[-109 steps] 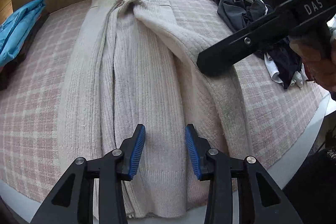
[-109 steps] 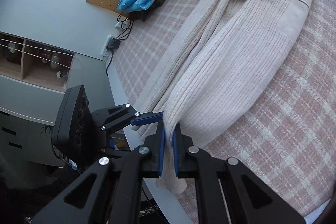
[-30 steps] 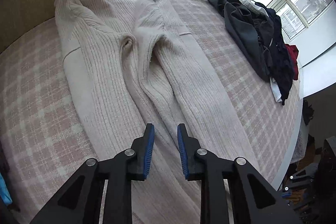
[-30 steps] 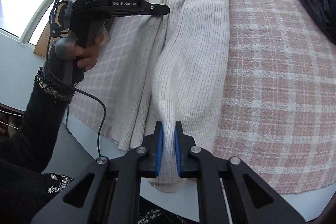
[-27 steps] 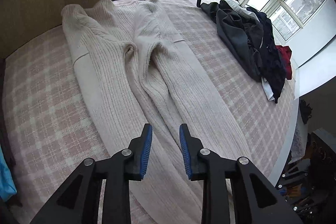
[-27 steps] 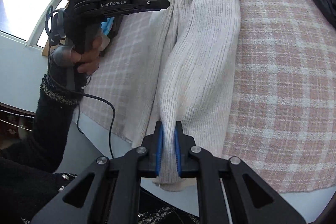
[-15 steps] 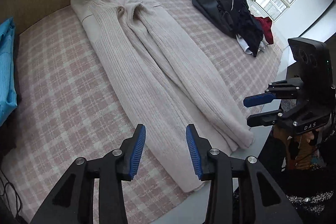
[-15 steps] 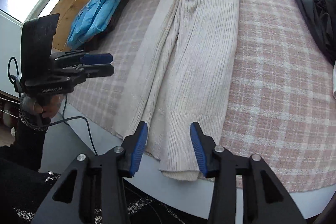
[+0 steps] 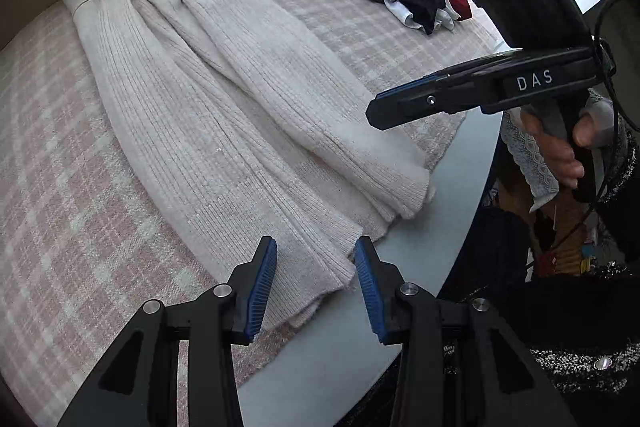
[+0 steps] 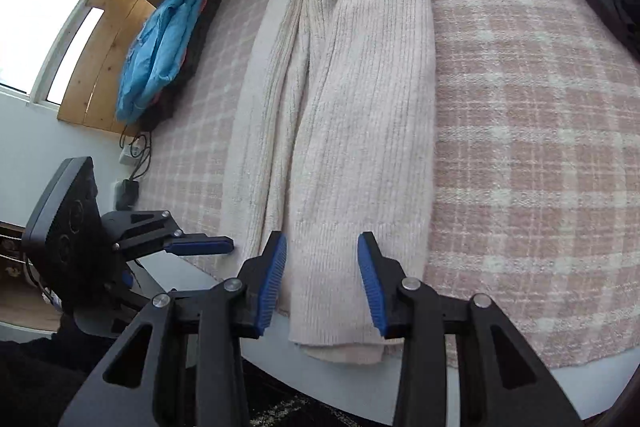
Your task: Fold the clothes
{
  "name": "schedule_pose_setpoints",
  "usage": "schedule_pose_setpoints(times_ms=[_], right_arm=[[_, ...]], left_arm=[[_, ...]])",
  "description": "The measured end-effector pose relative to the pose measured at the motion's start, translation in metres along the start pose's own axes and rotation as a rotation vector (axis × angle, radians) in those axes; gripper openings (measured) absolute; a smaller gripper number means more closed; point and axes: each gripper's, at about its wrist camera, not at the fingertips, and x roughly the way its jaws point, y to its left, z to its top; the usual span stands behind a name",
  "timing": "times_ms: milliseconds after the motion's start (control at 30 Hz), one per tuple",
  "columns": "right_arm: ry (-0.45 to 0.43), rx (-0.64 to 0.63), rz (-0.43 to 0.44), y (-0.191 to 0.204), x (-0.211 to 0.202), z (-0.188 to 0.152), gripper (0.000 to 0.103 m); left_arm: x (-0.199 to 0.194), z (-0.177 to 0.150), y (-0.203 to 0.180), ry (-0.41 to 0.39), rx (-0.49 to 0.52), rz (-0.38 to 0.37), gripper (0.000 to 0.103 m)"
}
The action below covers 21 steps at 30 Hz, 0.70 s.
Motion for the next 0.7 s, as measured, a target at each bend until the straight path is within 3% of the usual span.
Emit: schedule_pose_setpoints(times_ms=[100, 200, 233, 333, 367, 467, 500, 533, 600, 700], right_arm=[[-0.035, -0.117, -0.075, 0.011, -0.003, -0.011, 0.029], [0.03, -0.224, -0.272, 0.014, 0.015, -0.013, 0.028], [0.042, -0.213, -0.294, 0.01, 0.018, -0.014, 0.028], [0.0, -0.091, -0.177, -0.008, 0.002, -0.011, 0.029], [-0.007, -0.082, -0.171, -0.01, -0.001, -0.011, 0.028], [-0.009, -0.074, -0.182, -0.016, 0.0, -0.01, 0.029], [0.002, -0.067, -0.186, -0.02, 0.004, -0.011, 0.029], [0.009, -0.063, -0.186, -0.021, 0.01, -0.011, 0.029], [-0.002, -0.075, -0.194, -0.02, 0.009, -0.011, 0.029], [-0.036, -0.121, -0.197, -0.011, 0.003, -0.012, 0.029]], left_arm=[[-0.003, 0.002, 0.001, -0.014, -0.014, -0.025, 0.039], [0.008, 0.012, -0.004, -0.016, -0.006, -0.059, 0.039], [0.015, 0.017, -0.008, -0.015, 0.008, -0.064, 0.039], [0.038, 0.031, -0.015, 0.005, 0.052, -0.045, 0.039], [0.046, 0.035, -0.017, 0.014, 0.064, -0.03, 0.039], [0.05, 0.045, -0.021, -0.012, 0.068, -0.075, 0.039], [0.049, 0.048, -0.021, -0.012, 0.051, -0.12, 0.037], [0.041, 0.049, -0.021, -0.024, 0.043, -0.17, 0.028], [0.021, 0.048, -0.023, -0.06, 0.033, -0.266, 0.026], [-0.009, 0.042, -0.023, -0.106, 0.059, -0.175, 0.026]])
